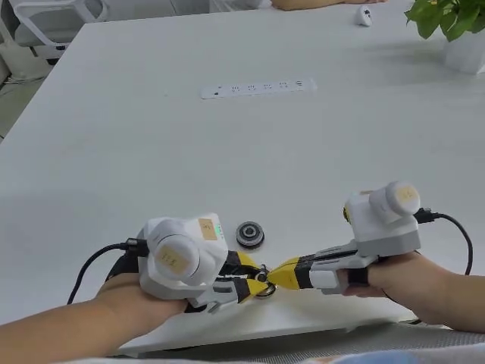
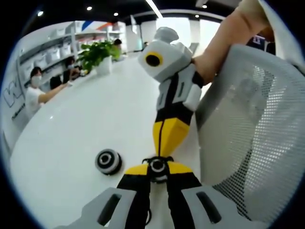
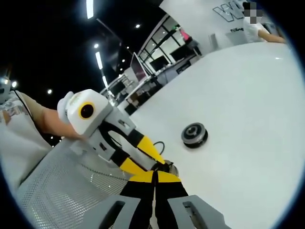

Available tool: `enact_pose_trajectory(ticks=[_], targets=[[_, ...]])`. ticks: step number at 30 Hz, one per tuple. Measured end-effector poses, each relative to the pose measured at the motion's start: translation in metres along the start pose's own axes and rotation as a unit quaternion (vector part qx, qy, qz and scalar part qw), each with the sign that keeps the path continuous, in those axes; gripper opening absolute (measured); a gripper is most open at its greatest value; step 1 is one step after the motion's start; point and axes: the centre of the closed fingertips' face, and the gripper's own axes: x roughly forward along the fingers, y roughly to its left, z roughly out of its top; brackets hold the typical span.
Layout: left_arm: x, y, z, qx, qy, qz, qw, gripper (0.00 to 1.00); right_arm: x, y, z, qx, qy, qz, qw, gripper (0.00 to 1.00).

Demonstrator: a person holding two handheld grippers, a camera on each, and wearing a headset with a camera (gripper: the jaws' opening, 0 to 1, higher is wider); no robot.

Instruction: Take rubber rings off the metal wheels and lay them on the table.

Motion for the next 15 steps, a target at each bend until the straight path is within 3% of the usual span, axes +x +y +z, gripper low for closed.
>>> enact_pose_trajectory(ticks=[2, 3, 4, 5, 15], targets=[[-0.0003, -0.0007, 0.0007, 0.000, 0.000, 0.000, 1.0000, 0.12, 0.0001, 0.0003, 0.0004, 0.000, -0.001, 0.001, 1.0000, 0.00], [-0.0003, -0.0004, 0.0004, 0.000, 0.000, 0.000, 1.0000, 0.12, 0.0009, 0.0065, 0.0013, 0.005, -0.003, 0.017, 0.9998, 0.00], [-0.0002, 0.0000, -0.0001, 0.000, 0.000, 0.000, 1.0000, 0.12, 0.0014, 0.0054, 0.0024, -0.004, -0.005, 0.012, 0.9999, 0.00], [-0.0002, 0.0004, -0.0004, 0.001, 0.000, 0.000, 1.0000, 0.12, 0.0022, 0.0098, -0.0005, -0.011, 0.005, 0.019, 0.9997, 0.00], [0.0003, 0.0015, -0.0012, 0.002, -0.001, -0.002, 1.0000, 0.12, -0.0026, 0.0026, 0.0041, -0.014, -0.006, 0.000, 0.9999, 0.00]])
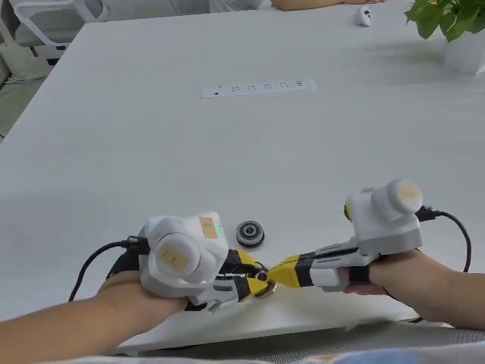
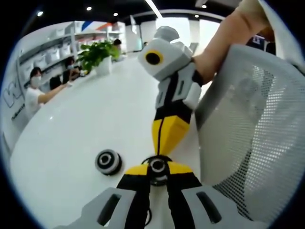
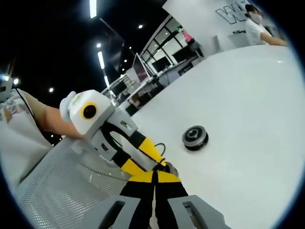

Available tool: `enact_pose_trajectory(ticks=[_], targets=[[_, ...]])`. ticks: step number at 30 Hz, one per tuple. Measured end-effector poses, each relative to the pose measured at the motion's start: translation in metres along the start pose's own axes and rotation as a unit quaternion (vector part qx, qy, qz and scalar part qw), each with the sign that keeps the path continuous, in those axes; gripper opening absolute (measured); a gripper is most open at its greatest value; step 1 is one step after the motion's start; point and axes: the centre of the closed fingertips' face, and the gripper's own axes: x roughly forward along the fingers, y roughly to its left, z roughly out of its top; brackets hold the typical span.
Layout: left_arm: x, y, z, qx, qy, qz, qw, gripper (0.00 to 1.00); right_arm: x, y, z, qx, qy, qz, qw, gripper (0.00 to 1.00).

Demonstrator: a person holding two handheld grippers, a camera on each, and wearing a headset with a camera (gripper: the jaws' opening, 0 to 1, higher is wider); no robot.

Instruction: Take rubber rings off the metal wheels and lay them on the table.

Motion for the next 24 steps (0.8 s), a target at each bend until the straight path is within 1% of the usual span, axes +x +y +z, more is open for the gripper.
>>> enact_pose_trajectory(ticks=[5, 10, 11, 15, 18, 19, 20, 22, 24], targets=[[0.0005, 0.0005, -0.0004, 0.007, 0.001, -0.001, 1.0000, 0.13, -0.0018, -0.0023, -0.0008, -0.002, 0.000, -0.005, 1.0000, 0.00], [-0.0001, 0.0013, -0.0013, 0.000, 0.001, -0.007, 1.0000, 0.15, -0.0024, -0.0029, 0.0001, -0.004, 0.000, -0.006, 1.0000, 0.00], [-0.0005, 0.0018, -0.0014, -0.002, 0.001, -0.008, 1.0000, 0.18, -0.0023, -0.0030, 0.0000, -0.004, 0.000, -0.006, 1.0000, 0.00], [-0.0015, 0.0005, -0.0027, -0.012, 0.003, -0.018, 0.9998, 0.19, -0.0018, -0.0027, -0.0011, -0.005, 0.004, -0.004, 1.0000, 0.00], [-0.0041, 0.0003, -0.0013, -0.011, -0.001, -0.019, 0.9997, 0.20, -0.0020, -0.0033, -0.0011, -0.003, 0.003, -0.004, 1.0000, 0.00], [-0.0056, 0.0005, 0.0006, -0.017, -0.006, -0.022, 0.9996, 0.21, -0.0020, -0.0035, -0.0012, -0.003, 0.003, -0.004, 1.0000, 0.00], [-0.0062, 0.0005, 0.0015, -0.022, -0.009, -0.024, 0.9994, 0.22, -0.0017, -0.0032, -0.0018, -0.003, 0.005, -0.003, 1.0000, 0.00], [-0.0077, 0.0000, 0.0030, -0.032, -0.012, -0.030, 0.9990, 0.31, -0.0019, -0.0034, -0.0014, -0.003, 0.004, -0.003, 1.0000, 0.00], [-0.0090, -0.0013, 0.0027, -0.032, -0.011, -0.032, 0.9989, 0.32, -0.0022, -0.0038, -0.0002, -0.002, 0.002, -0.003, 1.0000, 0.00]])
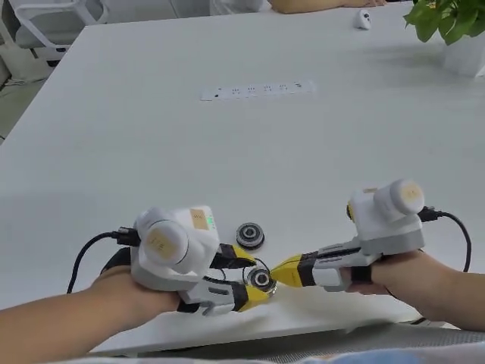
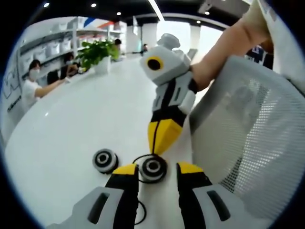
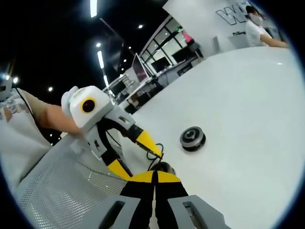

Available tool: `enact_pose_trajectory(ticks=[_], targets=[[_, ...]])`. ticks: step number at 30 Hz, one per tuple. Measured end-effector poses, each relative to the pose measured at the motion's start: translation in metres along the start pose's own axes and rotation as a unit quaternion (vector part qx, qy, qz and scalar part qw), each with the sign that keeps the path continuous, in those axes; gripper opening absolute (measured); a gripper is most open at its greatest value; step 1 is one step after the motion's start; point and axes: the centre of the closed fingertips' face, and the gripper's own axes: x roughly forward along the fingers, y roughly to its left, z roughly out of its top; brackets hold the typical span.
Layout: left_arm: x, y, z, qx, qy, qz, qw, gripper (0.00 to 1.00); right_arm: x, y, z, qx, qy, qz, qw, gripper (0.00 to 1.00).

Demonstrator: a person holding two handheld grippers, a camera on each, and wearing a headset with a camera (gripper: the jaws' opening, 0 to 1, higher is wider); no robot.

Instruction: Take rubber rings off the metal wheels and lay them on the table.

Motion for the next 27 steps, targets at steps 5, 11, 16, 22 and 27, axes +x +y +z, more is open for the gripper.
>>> enact_pose_trajectory(ticks=[5, 11, 16, 22, 27], targets=[[-0.005, -0.003, -0.002, 0.004, 0.000, -0.003, 1.0000, 0.34, 0.000, 0.001, 0.001, 0.001, -0.003, 0.001, 1.0000, 0.00], [-0.013, -0.009, 0.002, 0.002, -0.010, -0.014, 0.9999, 0.40, 0.000, 0.004, 0.002, 0.004, -0.006, 0.003, 1.0000, 0.00], [-0.020, -0.012, 0.003, -0.007, -0.016, -0.019, 0.9997, 0.44, -0.001, 0.009, 0.004, 0.005, -0.008, 0.006, 0.9999, 0.00], [-0.031, -0.012, 0.006, -0.012, -0.025, -0.017, 0.9995, 0.47, -0.001, 0.015, 0.006, 0.008, -0.009, 0.012, 0.9999, 0.00], [-0.038, -0.008, 0.009, -0.019, -0.032, -0.011, 0.9993, 0.48, -0.002, 0.017, 0.009, 0.007, -0.011, 0.014, 0.9998, 0.00]])
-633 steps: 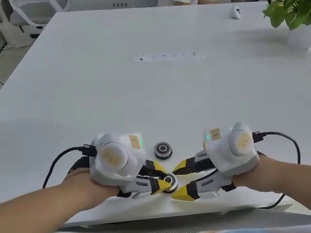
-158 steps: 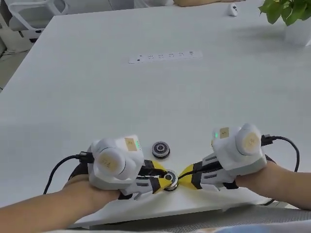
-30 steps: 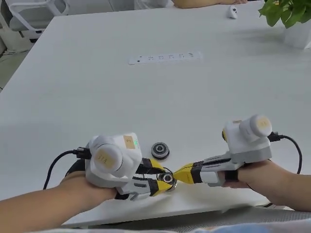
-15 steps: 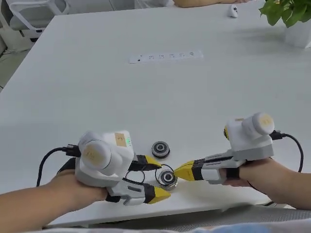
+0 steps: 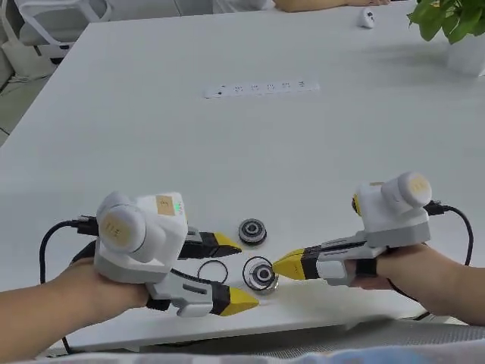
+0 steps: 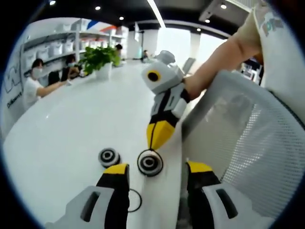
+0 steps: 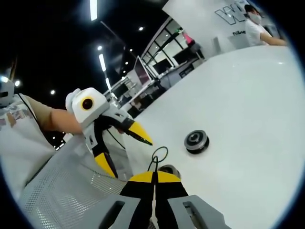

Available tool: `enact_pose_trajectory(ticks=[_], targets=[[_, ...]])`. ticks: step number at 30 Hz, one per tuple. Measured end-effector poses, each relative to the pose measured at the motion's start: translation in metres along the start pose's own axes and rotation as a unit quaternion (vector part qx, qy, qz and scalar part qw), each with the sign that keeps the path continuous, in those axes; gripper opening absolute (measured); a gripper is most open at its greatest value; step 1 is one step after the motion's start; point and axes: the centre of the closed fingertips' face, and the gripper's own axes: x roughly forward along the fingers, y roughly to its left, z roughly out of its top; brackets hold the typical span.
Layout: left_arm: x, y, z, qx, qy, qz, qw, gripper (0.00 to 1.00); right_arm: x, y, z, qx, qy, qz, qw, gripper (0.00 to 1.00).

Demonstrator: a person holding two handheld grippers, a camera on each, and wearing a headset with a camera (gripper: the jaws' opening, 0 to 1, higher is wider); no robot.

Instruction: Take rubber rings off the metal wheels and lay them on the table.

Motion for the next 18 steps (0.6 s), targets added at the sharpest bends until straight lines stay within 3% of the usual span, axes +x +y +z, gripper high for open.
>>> enact_pose_trajectory(ticks=[18], targets=[[-0.027, 0.004, -0.003, -0.011, -0.008, 0.017, 0.9998, 0.57, -0.002, -0.001, 0.013, -0.004, -0.008, 0.006, 0.9999, 0.00]])
